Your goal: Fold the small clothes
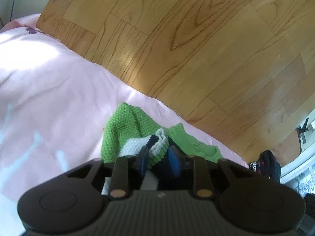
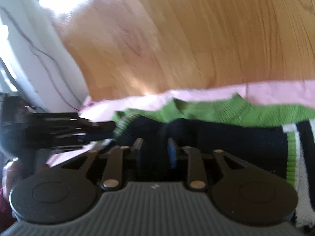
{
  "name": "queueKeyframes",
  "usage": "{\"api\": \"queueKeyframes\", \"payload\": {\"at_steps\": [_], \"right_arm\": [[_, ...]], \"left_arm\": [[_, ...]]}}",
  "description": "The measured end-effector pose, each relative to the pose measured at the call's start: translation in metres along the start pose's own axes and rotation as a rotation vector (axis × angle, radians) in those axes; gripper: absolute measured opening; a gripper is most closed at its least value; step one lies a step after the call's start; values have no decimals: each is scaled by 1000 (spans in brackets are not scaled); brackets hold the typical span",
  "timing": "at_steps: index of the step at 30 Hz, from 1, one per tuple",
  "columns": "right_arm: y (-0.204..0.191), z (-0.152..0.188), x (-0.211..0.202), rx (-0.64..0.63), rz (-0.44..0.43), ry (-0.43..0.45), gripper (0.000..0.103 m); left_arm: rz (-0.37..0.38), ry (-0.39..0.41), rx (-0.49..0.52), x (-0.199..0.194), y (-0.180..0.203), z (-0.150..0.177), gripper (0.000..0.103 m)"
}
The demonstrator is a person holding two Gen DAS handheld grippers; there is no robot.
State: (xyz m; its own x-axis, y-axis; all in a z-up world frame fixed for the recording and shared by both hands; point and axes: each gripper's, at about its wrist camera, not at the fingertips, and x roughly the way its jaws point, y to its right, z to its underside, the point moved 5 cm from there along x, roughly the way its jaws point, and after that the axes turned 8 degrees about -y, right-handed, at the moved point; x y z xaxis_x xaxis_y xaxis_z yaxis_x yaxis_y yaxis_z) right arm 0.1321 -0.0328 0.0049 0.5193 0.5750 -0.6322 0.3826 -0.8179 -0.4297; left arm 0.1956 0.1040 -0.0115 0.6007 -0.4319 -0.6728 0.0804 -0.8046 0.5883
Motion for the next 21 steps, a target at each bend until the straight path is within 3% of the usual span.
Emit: {"api": "queueKeyframes", "payload": {"at_steps": [2, 4, 5, 6, 7, 8, 11, 14, 17, 19, 21], "right_arm": [[-17, 5, -6, -100, 11, -1, 51], [-31, 14, 5, -235, 69, -46, 52], [-33, 19, 12, -276, 100, -67, 51], [-34, 23, 17, -308, 135, -84, 35], [-33, 23, 20, -326, 177, -68, 16], [-31, 21, 22, -322, 191, -64, 16], [-25, 12, 14, -229, 96, -28, 14], [-28, 13, -3, -234, -25, 31, 14], [-41, 15, -15, -305, -138, 49, 14], [-48, 21, -10, -412, -100, 13, 15], [-49, 32, 7, -536, -23, -83, 17]], "left_arm": [[-10, -1, 10, 0, 2, 0, 23], [-17, 0, 14, 1, 3, 0, 21], [-21, 1, 17, 0, 3, 0, 15], [-27, 0, 22, 1, 4, 0, 4], [-29, -5, 23, 1, 4, 1, 2], [-29, -8, 18, 0, 3, 1, 2], [6, 3, 4, -14, 7, -2, 2], [58, 56, 25, -46, 21, -5, 2], [17, 146, 106, -83, 39, -4, 2], [-17, 184, 137, -97, 45, -2, 3], [-24, 202, 143, -101, 47, -2, 3]]}}
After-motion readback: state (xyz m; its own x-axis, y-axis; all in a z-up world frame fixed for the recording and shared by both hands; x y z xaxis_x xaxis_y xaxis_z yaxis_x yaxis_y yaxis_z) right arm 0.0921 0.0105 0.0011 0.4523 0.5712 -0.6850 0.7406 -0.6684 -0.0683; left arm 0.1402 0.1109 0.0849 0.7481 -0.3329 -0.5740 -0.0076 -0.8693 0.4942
